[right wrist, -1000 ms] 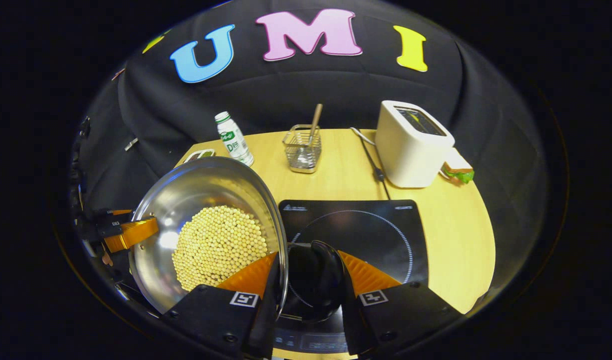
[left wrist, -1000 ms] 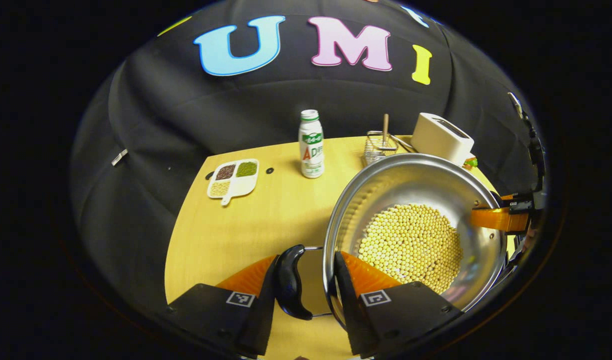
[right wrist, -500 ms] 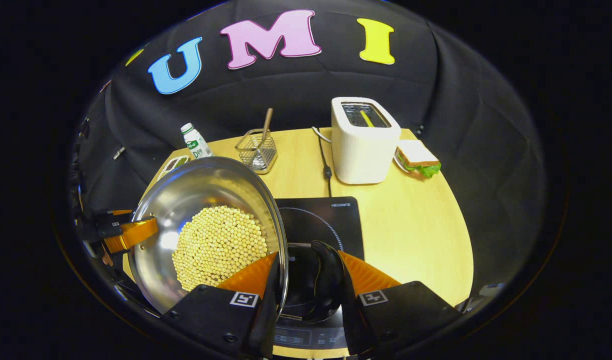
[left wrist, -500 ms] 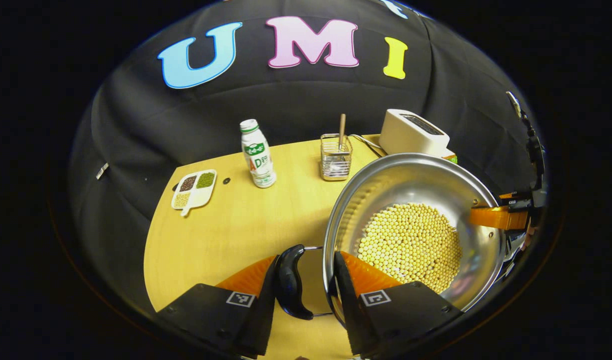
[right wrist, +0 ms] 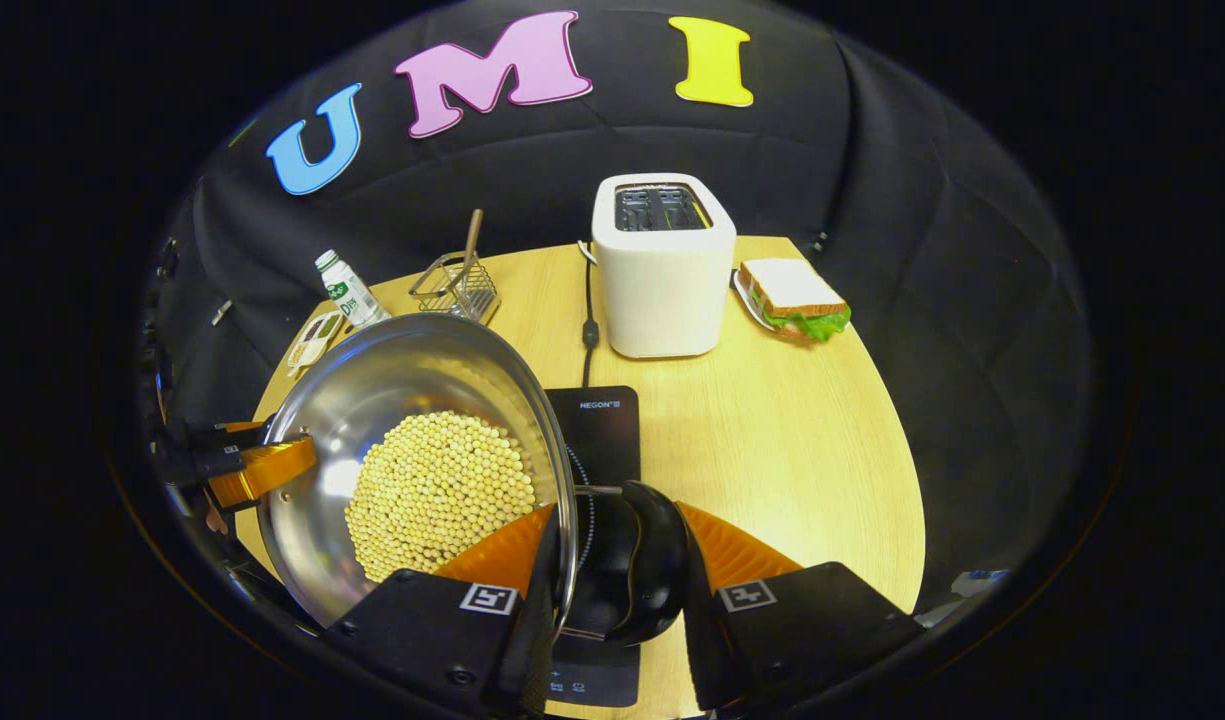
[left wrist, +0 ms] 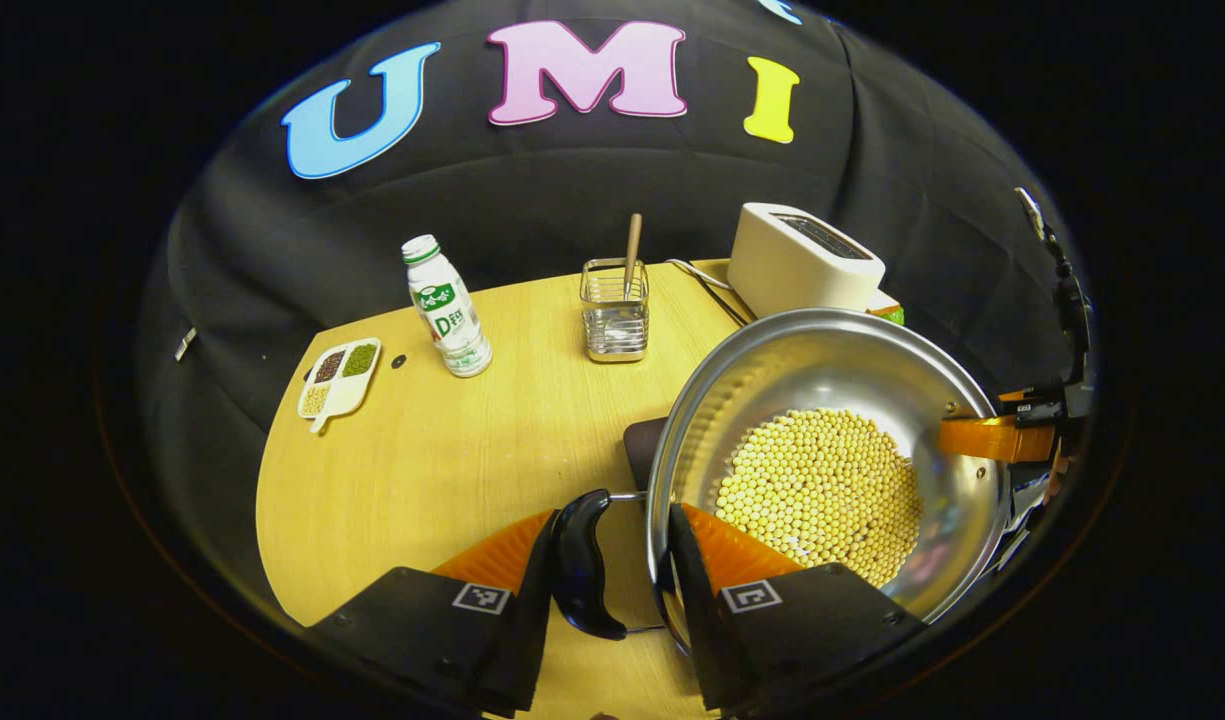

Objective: First push the handle of the pot to place it horizontally, then grasp the pot with both hands and set it on the induction cooktop.

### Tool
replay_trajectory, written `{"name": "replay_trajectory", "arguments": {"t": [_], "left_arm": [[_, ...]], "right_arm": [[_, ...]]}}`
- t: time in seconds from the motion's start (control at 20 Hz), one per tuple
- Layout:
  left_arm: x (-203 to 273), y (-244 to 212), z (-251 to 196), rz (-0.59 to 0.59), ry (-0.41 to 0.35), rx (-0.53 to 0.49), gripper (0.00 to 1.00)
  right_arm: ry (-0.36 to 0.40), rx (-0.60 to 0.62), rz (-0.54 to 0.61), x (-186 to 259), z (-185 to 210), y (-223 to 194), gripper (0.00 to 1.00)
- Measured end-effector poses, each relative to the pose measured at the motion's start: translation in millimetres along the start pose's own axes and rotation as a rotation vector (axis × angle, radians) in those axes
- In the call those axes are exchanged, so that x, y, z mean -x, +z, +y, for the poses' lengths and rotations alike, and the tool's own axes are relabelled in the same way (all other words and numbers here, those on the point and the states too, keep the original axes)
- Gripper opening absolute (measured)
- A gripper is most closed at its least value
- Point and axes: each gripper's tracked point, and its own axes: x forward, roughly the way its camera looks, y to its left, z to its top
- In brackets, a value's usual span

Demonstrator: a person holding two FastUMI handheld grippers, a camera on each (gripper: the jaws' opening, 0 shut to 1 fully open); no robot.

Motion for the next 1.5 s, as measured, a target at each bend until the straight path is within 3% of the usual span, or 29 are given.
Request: {"name": "replay_trajectory", "arguments": {"t": [0.6, 1.1, 1.5], "left_arm": [[-32.5, -1.1, -5.0, 0.026, 0.009, 0.015, 0.59], [-40.2, -8.3, -4.1, 0.029, 0.011, 0.01, 0.62], [-43.5, -12.7, -1.5, 0.06, 0.012, 0.016, 0.64]], "right_arm": [[0.006, -0.017, 0.033, -31.1, -10.6, -4.4, 0.58], [0.027, -0.021, 0.033, -45.0, -10.4, -7.4, 0.58], [-0.008, -0.005, 0.033, -43.3, -11.7, -8.7, 0.64]]}}
